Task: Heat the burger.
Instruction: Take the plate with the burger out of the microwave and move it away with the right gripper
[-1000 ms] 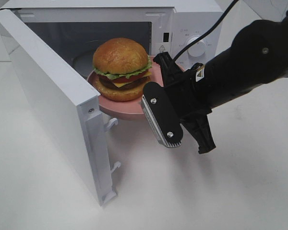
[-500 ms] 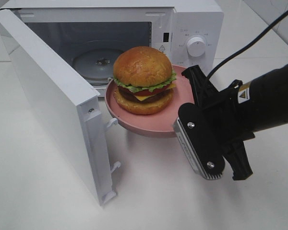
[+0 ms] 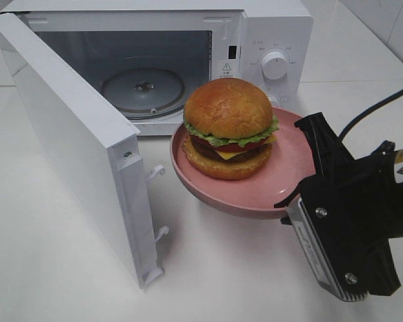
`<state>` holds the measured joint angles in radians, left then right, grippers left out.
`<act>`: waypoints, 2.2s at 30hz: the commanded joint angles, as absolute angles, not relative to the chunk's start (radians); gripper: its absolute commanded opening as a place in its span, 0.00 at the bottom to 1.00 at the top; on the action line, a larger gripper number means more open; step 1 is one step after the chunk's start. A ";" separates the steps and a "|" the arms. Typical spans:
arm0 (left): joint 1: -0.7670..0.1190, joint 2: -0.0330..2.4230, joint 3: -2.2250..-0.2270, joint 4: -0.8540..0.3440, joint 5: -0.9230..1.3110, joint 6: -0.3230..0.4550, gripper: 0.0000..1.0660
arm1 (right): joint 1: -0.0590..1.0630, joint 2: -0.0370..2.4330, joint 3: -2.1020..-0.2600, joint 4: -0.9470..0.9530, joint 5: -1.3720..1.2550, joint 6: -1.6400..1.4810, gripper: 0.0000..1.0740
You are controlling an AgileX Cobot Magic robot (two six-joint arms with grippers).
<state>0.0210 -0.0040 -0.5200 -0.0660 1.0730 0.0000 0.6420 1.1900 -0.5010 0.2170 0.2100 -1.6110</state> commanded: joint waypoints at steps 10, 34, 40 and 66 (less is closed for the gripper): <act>0.022 -0.022 -0.517 -0.072 1.066 0.000 0.92 | 0.640 1.024 -0.458 0.010 0.254 -1.350 0.00; 0.022 -0.022 -0.517 -0.072 1.066 0.000 0.92 | 0.640 0.988 -0.458 -0.627 0.497 -0.452 0.01; 0.022 -0.022 -0.517 -0.072 1.066 0.000 0.92 | 0.640 0.988 -0.458 -0.722 0.578 -0.215 0.01; 0.022 -0.022 -0.517 -0.072 1.066 0.000 0.92 | 0.640 1.139 -0.460 -0.857 0.851 0.410 0.02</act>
<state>0.0210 -0.0040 -0.5200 -0.0660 1.0730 0.0000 0.6420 1.0920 -0.4500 -0.7740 0.8280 0.3210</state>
